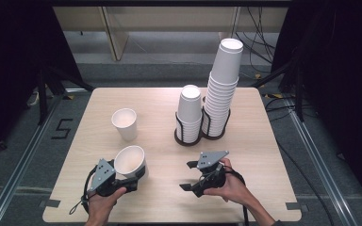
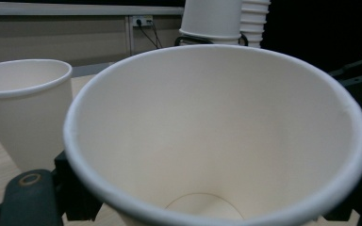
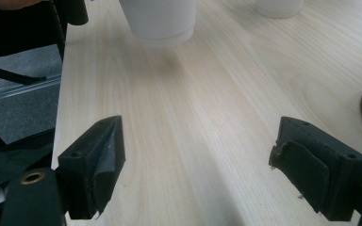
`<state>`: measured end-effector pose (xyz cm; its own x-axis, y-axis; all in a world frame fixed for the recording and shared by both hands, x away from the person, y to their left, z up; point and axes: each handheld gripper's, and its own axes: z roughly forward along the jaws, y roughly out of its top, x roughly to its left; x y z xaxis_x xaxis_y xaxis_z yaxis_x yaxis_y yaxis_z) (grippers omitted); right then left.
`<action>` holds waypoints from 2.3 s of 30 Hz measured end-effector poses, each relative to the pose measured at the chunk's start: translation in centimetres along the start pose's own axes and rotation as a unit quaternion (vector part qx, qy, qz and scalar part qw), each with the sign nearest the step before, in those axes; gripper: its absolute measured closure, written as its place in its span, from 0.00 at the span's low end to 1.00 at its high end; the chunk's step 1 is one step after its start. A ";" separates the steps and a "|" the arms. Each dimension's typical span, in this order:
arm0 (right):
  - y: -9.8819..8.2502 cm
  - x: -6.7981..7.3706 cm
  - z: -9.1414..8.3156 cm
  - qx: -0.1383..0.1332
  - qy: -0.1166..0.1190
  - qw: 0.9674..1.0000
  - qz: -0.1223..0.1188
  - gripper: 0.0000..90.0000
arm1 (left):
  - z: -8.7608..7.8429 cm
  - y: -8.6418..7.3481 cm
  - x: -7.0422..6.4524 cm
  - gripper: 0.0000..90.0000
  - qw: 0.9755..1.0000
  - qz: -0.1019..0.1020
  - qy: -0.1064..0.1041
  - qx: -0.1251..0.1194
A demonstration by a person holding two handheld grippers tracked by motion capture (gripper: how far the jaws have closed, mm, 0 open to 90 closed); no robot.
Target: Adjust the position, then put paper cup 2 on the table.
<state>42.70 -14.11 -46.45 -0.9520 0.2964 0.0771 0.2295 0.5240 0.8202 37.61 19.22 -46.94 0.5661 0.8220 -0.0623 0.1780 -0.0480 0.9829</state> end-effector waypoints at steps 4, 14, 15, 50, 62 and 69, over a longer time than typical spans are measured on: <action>-0.2 0.0 -0.5 -0.003 -0.009 1.000 0.011 0.20 | -0.1 0.0 0.6 0.18 1.000 -0.001 0.018 0.007; -1.0 -0.4 -1.5 -0.001 -0.029 0.999 0.021 0.20 | -0.1 -0.3 2.0 0.18 0.999 0.005 0.050 0.011; -1.0 -0.5 -1.5 0.000 -0.032 0.999 0.024 0.21 | -0.1 -0.3 2.1 0.18 0.999 0.003 0.053 0.012; -2.1 -1.1 -2.7 0.016 -0.070 0.996 0.048 0.18 | -0.2 -0.8 5.1 0.18 0.994 0.001 0.109 0.022; -2.2 -1.1 -2.5 0.018 -0.076 0.996 0.048 0.18 | -0.1 -0.8 6.2 0.18 0.991 -0.005 0.128 0.021; -2.4 -1.3 -2.5 0.017 -0.078 0.996 0.046 0.18 | 0.0 -0.8 7.6 0.18 0.988 -0.009 0.150 0.025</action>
<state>42.85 -17.74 -47.11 -0.8844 0.4629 0.0605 0.3240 0.5154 0.7933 41.79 25.47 -48.21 0.3001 0.9537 -0.0176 0.2299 -0.0544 0.9717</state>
